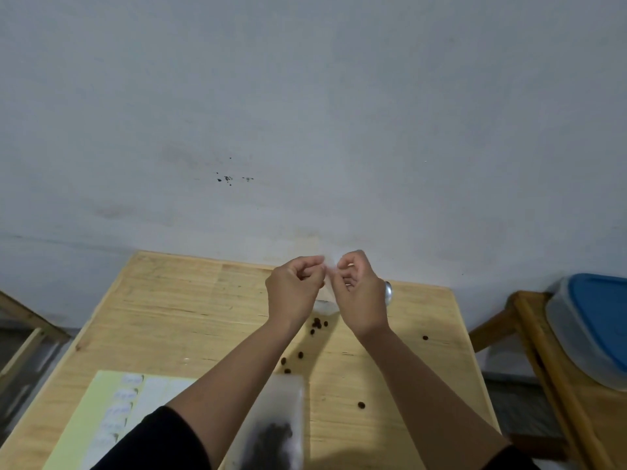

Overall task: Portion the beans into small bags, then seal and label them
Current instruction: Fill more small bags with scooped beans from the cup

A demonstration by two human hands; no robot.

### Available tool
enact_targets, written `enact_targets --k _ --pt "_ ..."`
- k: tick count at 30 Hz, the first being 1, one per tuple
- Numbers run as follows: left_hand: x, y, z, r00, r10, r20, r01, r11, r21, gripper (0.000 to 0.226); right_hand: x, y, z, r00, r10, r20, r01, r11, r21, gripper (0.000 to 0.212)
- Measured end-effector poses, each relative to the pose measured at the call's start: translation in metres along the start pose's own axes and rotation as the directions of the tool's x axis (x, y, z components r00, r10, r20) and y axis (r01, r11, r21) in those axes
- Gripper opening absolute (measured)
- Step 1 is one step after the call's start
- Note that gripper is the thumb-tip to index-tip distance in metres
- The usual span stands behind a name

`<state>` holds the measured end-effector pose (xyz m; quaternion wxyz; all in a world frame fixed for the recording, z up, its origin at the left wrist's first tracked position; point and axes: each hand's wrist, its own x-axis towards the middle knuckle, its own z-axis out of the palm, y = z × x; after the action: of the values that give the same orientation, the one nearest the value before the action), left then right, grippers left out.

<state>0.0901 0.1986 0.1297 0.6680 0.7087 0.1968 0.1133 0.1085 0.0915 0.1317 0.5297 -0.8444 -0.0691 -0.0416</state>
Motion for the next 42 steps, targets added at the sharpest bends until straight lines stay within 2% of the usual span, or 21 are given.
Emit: enact_targets --k 3,8,12,16,19,21,23,26,28,33,38,42 --pt "-0.001 0.001 0.005 0.999 0.028 -0.016 -0.027 0.998 0.064 0.015 0.000 0.002 -0.006 0.996 -0.094 0.001 0.094 0.990 -0.107 0.011" --pt "-0.003 -0.002 0.005 0.999 0.034 0.003 -0.034 0.991 0.128 0.015 0.002 0.004 -0.012 0.996 0.021 0.083 -0.021 1.000 0.002 0.006" --pt "-0.004 -0.002 0.002 0.995 0.094 0.014 -0.094 0.951 0.294 0.014 0.003 0.009 -0.011 0.997 0.071 0.006 -0.071 0.997 -0.020 0.008" --pt "-0.005 -0.003 -0.009 0.989 0.140 -0.050 -0.109 0.914 0.392 0.015 0.006 0.011 -0.015 0.994 0.090 -0.056 -0.096 0.989 -0.111 0.013" --pt "-0.009 -0.006 -0.012 0.986 0.151 -0.072 -0.110 0.910 0.399 0.017 0.005 0.006 -0.010 0.998 0.012 0.058 0.006 0.957 -0.292 0.025" --pt "-0.012 -0.007 -0.017 0.986 0.164 0.020 -0.160 0.919 0.361 0.022 0.003 0.005 -0.005 0.985 -0.017 0.173 0.076 0.936 -0.344 0.032" --pt "-0.012 -0.013 -0.025 0.960 0.203 0.194 -0.254 0.920 0.297 0.049 0.002 0.004 -0.003 0.971 -0.013 0.238 0.094 0.937 -0.337 0.034" --pt "-0.007 -0.026 -0.037 0.884 0.186 0.428 -0.361 0.855 0.374 0.110 0.000 0.003 -0.003 0.956 -0.004 0.293 0.089 0.957 -0.277 0.033" --pt "-0.005 -0.034 -0.040 0.850 0.204 0.486 -0.432 0.797 0.422 0.127 -0.003 -0.001 -0.002 0.943 0.007 0.333 0.070 0.973 -0.219 0.032" --pt "-0.006 -0.042 -0.043 0.870 0.332 0.364 -0.471 0.778 0.417 0.117 -0.007 -0.011 -0.003 0.875 0.060 0.480 -0.025 0.996 -0.081 0.033" --pt "-0.012 -0.043 -0.041 0.865 0.429 0.260 -0.501 0.742 0.445 0.102 -0.012 -0.012 -0.002 0.909 0.041 0.415 0.020 0.990 -0.142 0.026" --pt "-0.012 -0.039 -0.039 0.888 0.390 0.246 -0.460 0.773 0.437 0.108 -0.016 -0.007 0.000 0.911 0.028 0.412 0.056 0.980 -0.191 0.034"
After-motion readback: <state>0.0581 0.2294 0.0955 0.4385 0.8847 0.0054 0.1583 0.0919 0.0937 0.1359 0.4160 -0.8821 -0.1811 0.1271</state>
